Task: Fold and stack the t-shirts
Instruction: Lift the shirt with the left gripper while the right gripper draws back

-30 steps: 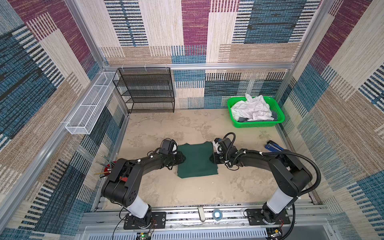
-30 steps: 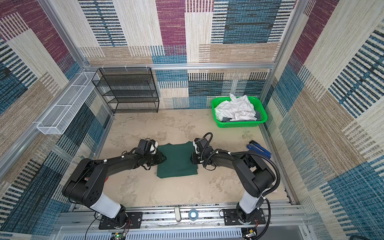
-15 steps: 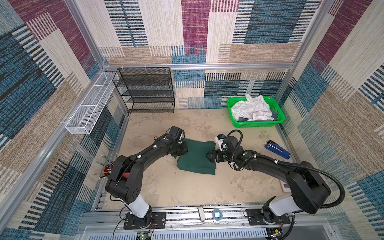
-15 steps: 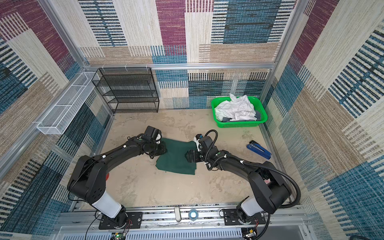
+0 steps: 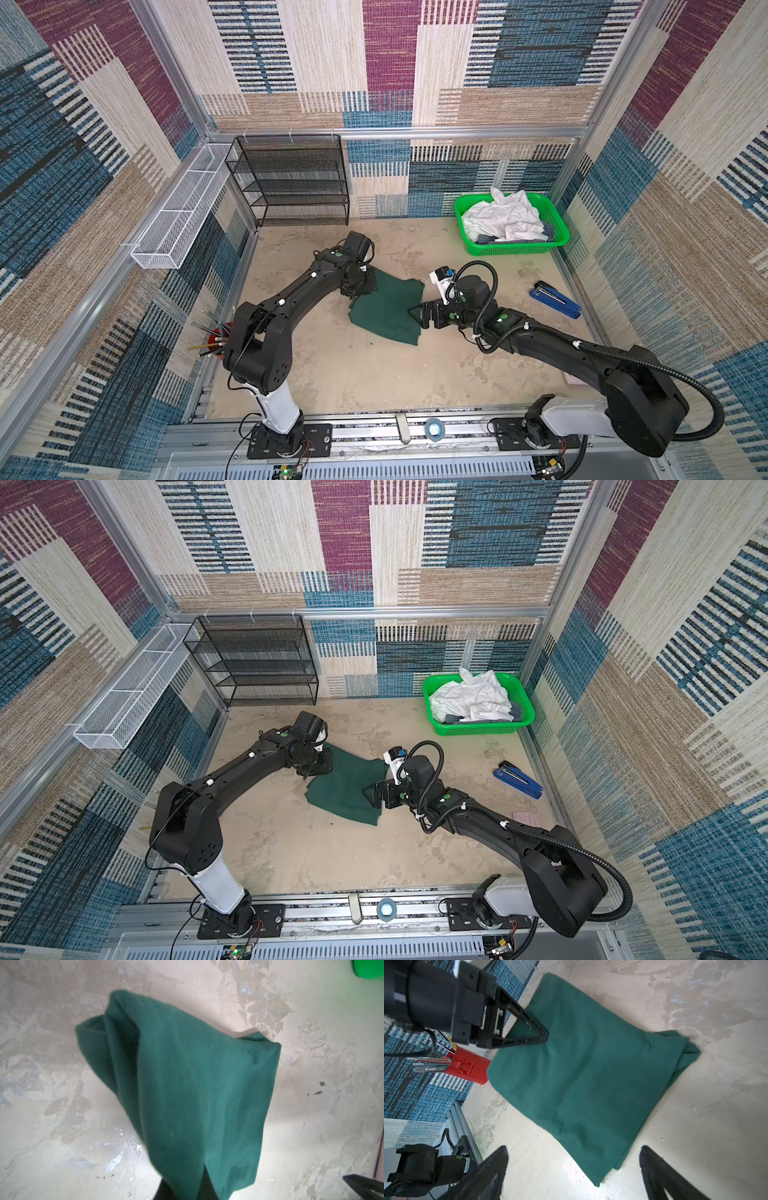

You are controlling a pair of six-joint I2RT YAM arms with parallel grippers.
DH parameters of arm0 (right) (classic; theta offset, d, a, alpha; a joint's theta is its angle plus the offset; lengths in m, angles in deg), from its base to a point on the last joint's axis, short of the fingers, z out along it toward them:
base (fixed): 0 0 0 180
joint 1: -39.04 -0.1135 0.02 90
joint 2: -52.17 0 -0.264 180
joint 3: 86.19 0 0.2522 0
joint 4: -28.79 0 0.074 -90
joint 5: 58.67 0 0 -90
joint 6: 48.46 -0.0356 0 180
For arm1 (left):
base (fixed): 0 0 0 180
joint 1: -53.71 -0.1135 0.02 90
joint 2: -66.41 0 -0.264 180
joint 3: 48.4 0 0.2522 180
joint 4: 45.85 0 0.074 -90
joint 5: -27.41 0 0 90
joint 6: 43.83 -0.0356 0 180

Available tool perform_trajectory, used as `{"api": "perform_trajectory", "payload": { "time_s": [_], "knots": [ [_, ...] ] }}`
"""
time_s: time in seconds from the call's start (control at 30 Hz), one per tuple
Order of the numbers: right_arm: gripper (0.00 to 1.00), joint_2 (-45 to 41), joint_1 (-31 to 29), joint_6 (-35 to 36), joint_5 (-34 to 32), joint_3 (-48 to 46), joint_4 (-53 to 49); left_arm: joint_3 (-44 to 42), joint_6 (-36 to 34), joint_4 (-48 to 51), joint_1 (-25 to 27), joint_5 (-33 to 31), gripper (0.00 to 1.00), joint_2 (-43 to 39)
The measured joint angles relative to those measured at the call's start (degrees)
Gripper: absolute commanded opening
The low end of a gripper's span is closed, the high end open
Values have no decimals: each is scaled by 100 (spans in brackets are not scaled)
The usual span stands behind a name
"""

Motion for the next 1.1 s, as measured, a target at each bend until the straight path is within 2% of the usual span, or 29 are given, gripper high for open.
{"api": "perform_trajectory", "payload": {
  "time_s": [0.27, 0.6, 1.1],
  "knots": [
    [99, 31, -2, -24, 0, -46, -39, 1375, -295, 452, -227, -455, 0, 680],
    [99, -35, -4, -48, -7, -63, -127, 2505, -717, 732, -798, -745, 0, 1311],
    [99, -155, 4, -68, -11, -160, -190, 2776, -929, 793, -1893, -1029, 0, 1449]
  ]
}}
